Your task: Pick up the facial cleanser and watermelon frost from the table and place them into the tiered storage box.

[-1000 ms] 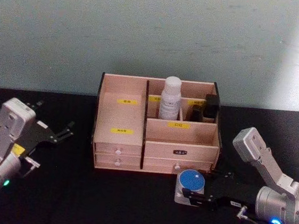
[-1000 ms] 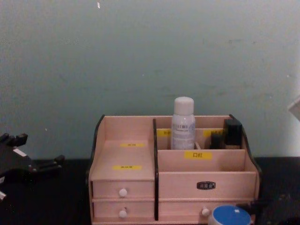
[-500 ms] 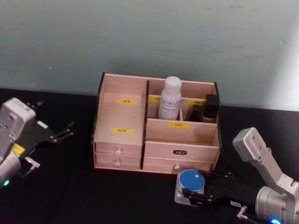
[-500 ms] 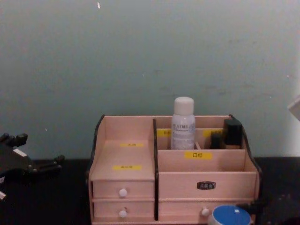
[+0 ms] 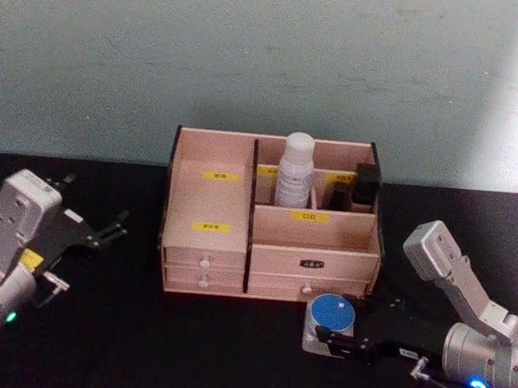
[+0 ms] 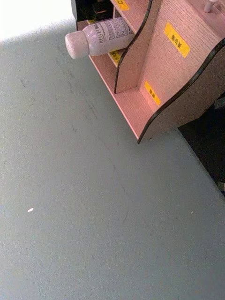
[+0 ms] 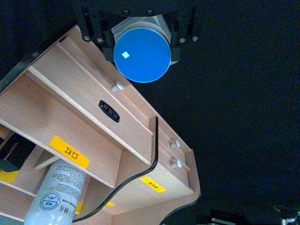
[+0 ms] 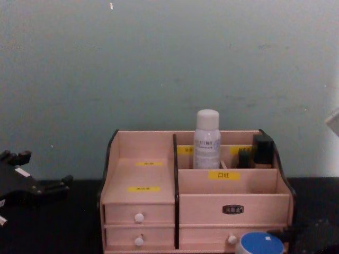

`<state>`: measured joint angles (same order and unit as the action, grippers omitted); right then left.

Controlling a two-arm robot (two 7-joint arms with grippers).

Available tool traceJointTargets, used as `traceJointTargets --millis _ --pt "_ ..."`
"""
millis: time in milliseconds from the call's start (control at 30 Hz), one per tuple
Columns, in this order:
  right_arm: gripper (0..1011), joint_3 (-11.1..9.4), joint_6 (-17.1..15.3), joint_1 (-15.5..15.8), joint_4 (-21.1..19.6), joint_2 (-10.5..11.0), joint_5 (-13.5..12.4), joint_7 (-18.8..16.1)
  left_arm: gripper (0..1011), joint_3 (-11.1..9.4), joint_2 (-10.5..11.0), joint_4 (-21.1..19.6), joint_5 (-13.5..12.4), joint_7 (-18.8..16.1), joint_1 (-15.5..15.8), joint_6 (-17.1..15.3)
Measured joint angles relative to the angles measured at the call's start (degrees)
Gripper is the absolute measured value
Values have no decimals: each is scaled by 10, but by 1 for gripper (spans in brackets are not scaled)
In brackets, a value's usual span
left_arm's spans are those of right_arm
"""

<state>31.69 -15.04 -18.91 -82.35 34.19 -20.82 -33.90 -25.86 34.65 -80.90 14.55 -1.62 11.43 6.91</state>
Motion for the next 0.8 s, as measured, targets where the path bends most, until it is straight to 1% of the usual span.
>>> traceJointTargets --millis 267,567,800 --pt "708 -11 4 10 -18 9 -11 -2 1001 0 0 0 0 0 0 0" --pt "708 -32 5 26 -76 35 -32 -2 1001 0 0 0 0 0 0 0" --pt "708 -41 2 26 -112 51 -49 -5 1001 0 0 0 0 0 0 0"
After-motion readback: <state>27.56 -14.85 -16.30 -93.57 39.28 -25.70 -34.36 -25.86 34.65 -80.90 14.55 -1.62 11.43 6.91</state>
